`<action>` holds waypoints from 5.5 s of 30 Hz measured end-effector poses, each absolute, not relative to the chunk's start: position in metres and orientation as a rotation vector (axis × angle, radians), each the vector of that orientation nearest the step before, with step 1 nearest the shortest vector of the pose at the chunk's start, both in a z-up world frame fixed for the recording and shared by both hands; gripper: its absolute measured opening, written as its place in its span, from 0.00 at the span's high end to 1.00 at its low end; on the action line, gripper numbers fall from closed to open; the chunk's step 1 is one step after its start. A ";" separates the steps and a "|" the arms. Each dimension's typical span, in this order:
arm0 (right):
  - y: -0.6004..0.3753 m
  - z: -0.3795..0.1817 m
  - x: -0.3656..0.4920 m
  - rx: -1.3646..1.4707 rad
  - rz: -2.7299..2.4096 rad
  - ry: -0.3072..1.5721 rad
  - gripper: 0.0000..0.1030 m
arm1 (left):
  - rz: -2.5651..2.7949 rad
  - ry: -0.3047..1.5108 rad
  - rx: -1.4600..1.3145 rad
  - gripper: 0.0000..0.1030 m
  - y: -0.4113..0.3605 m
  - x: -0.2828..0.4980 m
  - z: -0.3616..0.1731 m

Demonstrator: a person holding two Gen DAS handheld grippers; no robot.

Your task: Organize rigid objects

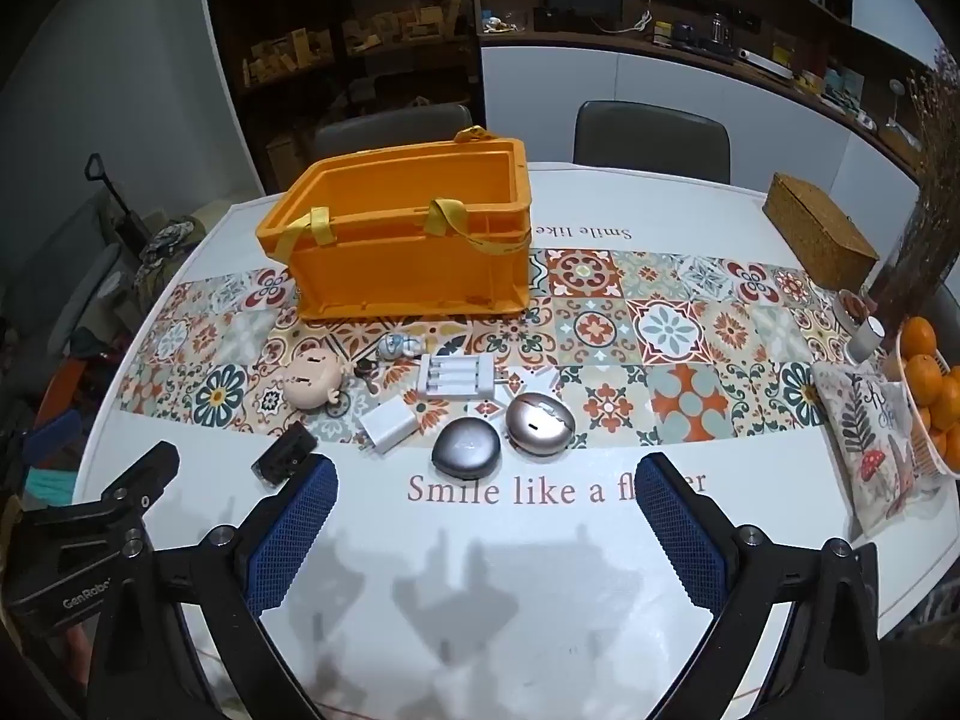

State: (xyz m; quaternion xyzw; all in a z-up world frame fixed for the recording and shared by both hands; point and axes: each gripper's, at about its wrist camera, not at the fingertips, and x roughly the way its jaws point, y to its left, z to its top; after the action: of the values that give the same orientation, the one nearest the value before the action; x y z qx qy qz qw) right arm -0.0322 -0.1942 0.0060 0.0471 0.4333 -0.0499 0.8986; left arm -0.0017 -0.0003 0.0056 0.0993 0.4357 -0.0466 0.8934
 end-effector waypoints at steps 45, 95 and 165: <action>-0.195 -0.001 -0.035 0.109 -0.089 0.918 0.03 | -0.115 0.963 0.181 0.02 0.003 0.002 -0.004; -0.198 -0.063 0.028 0.173 0.054 1.094 0.11 | -0.067 1.061 0.159 0.02 -0.001 0.049 -0.047; -0.208 -0.124 0.041 0.240 -0.131 1.173 0.45 | -0.507 1.051 0.404 0.13 -0.068 0.091 -0.106</action>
State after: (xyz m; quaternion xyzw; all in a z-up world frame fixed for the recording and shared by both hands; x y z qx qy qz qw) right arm 0.0411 -0.2081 -0.1242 0.1128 0.5517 -0.0617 0.8241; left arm 0.0906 -0.0685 -0.1060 0.1894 0.4926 -0.2376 0.8155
